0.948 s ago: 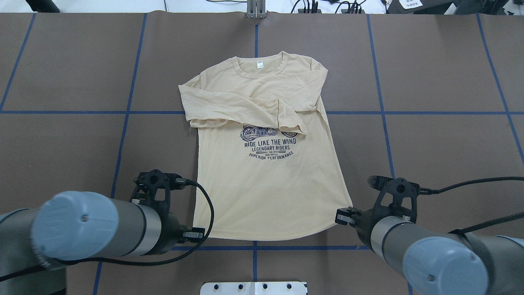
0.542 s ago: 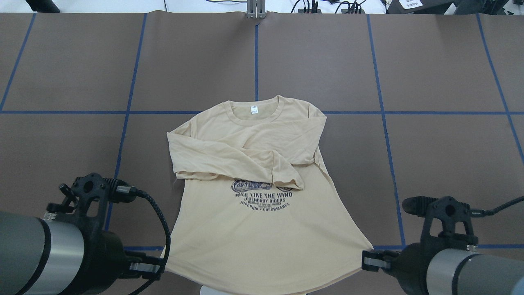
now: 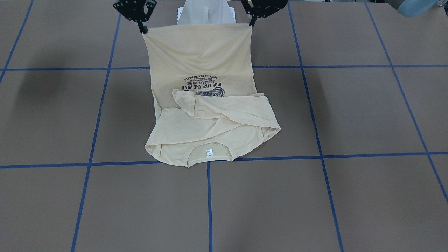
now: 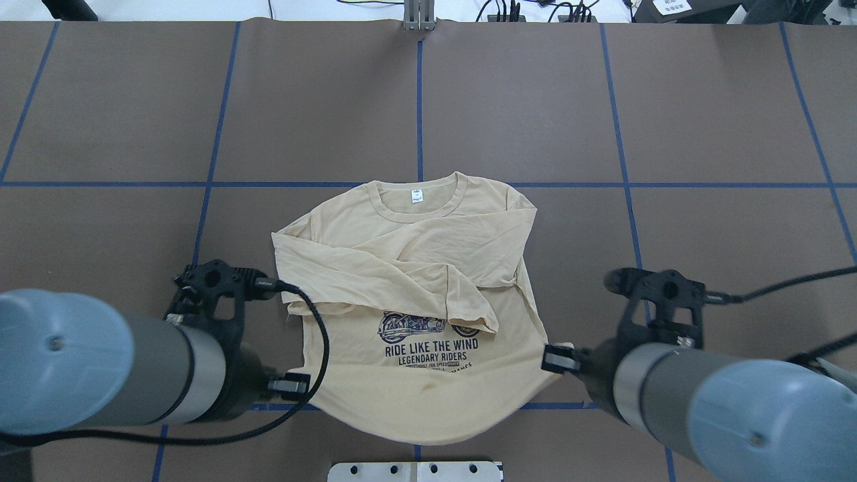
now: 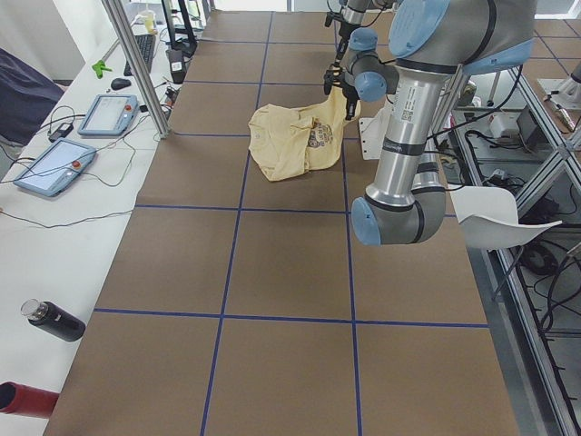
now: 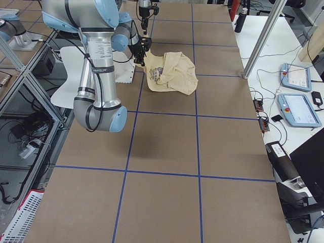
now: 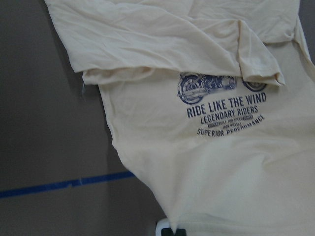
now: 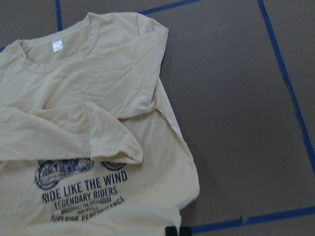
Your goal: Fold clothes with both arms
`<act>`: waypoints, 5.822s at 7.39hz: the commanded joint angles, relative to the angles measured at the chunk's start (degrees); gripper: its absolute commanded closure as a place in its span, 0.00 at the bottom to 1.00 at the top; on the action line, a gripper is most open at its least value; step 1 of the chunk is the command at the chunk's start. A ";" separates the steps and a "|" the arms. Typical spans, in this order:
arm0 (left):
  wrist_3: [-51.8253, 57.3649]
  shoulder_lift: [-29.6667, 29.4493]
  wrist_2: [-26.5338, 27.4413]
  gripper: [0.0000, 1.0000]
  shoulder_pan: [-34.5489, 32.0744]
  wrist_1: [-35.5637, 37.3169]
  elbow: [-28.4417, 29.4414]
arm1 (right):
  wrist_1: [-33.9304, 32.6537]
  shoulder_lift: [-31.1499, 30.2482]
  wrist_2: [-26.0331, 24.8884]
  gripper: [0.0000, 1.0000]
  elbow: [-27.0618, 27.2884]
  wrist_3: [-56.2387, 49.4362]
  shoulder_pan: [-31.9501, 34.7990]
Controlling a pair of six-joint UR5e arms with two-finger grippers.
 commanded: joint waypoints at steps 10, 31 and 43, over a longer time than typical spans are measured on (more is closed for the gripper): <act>15.72 -7.19 7.36 1.00 -18.52 -26.18 40.19 | 29.19 16.14 1.25 1.00 -48.69 -11.83 21.64; 0.52 8.19 5.80 1.00 -1.39 -42.71 28.87 | 40.26 5.95 23.14 0.00 -45.19 -32.13 35.01; 40.41 -21.01 5.71 0.01 -33.90 -53.23 77.83 | 40.26 6.92 22.96 0.00 -45.63 -30.82 33.69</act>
